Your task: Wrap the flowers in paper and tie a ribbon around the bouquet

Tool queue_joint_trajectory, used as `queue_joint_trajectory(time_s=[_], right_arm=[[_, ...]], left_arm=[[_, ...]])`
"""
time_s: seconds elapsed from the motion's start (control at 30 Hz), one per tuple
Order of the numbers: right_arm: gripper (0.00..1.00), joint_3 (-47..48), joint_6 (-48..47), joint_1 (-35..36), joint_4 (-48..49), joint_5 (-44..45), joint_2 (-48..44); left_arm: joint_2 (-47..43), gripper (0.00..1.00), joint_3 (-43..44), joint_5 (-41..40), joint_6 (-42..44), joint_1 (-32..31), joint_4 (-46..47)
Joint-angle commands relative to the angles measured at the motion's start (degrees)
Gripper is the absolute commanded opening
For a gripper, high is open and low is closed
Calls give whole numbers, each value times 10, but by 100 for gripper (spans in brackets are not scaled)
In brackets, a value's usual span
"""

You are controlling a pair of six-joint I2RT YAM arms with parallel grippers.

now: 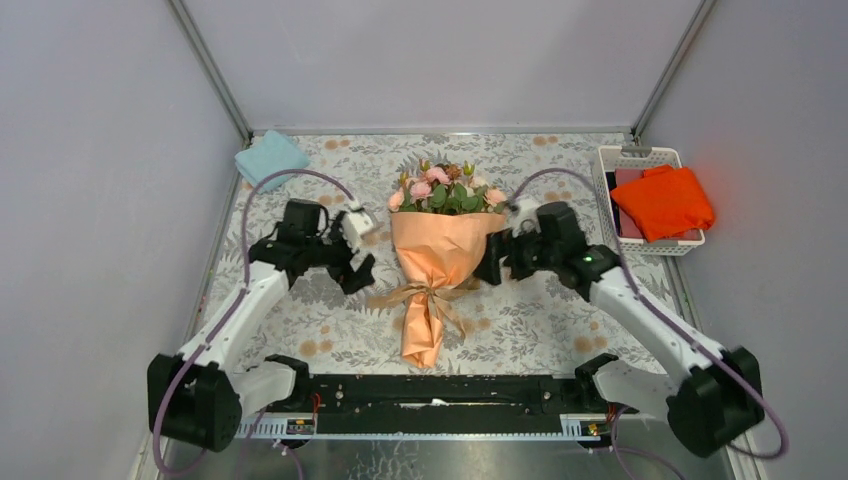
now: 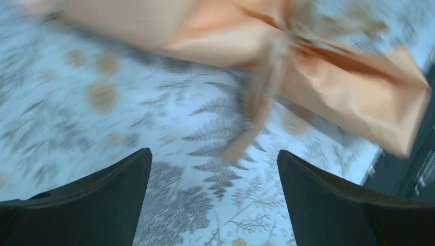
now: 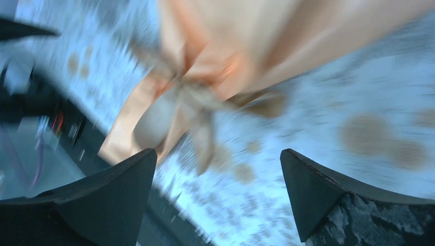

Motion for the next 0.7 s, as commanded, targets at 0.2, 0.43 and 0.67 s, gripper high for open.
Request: queue_joint_trajectory(time_s=[0.2, 0.43, 0.67], right_arm=[[100, -33, -63, -158, 161, 437, -109], [100, -98, 9, -158, 337, 566, -89], [99, -144, 46, -158, 361, 633, -88]], left_arm=[[-99, 99, -71, -208, -451, 162, 274], [-95, 99, -115, -251, -375, 183, 297], [-119, 99, -209, -240, -384, 186, 431]])
